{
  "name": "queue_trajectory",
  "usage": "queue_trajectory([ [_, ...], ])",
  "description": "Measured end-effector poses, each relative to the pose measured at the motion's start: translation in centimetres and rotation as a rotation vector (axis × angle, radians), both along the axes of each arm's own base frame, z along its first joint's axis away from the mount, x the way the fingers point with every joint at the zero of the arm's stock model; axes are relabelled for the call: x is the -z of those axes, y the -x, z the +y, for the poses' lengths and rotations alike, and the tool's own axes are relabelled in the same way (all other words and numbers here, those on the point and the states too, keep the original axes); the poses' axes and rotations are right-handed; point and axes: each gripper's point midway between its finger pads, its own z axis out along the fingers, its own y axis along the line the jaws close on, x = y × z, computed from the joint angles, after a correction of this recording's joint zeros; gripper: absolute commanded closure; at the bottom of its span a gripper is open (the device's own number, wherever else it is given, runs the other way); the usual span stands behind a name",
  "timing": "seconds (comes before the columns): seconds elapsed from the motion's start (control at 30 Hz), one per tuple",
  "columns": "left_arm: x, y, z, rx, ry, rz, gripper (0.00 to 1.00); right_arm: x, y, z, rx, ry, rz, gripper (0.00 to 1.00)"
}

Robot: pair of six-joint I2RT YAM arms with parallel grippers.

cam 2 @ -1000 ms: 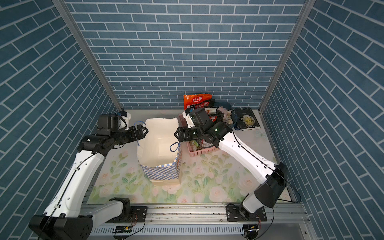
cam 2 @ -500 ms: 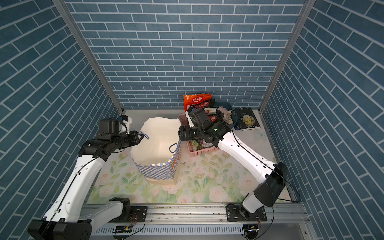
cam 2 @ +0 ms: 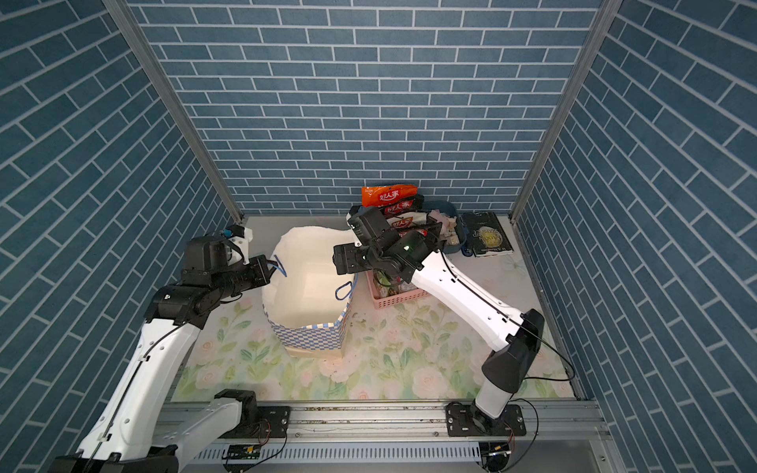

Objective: Place the condiment packets inside the bag
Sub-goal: Pick up the paper bag from the center of the board, then pick up the condiment packet from the storage box.

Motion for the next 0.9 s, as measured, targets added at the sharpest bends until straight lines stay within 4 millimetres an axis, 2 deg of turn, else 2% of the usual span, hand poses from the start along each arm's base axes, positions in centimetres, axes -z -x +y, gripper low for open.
queue_trajectory([
  [0.13,-0.4,0.1,0.3,-0.021,0.002,-0.011,1.00,2.8,-0.7,-1.5,0.057,0.142,0.029,0.14],
  [0.23,-0.4,0.1,0.5,-0.032,-0.004,-0.014,1.00,3.1,-1.0,-2.8,0.090,0.198,0.025,0.14],
  [0.43,-0.3,0.0,0.7,-0.043,-0.014,-0.014,1.00,1.7,-1.1,-2.6,0.080,0.166,-0.006,0.09],
  [0.5,-0.2,-0.1,0.9,-0.049,-0.020,-0.013,1.00,0.3,-1.1,-2.2,0.056,0.110,-0.044,0.07],
  [0.6,-0.1,-0.1,1.1,-0.060,-0.029,-0.010,1.00,-2.5,-1.1,-2.8,0.055,0.025,-0.100,0.09],
  [0.67,-0.1,-0.2,1.2,-0.067,-0.034,-0.010,1.00,-4.8,-1.6,-4.5,0.084,-0.038,-0.134,0.10],
  [0.73,-0.3,-0.2,1.4,-0.076,-0.040,-0.011,1.00,-6.8,-3.1,-7.7,0.156,-0.083,-0.164,0.12],
  [0.83,-0.7,-0.3,1.8,-0.094,-0.052,-0.020,1.00,-8.2,-5.7,-12.9,0.279,-0.098,-0.192,0.12],
  [0.9,-0.8,-0.4,2.0,-0.105,-0.060,-0.024,1.00,-8.3,-7.1,-15.2,0.327,-0.072,-0.214,0.11],
])
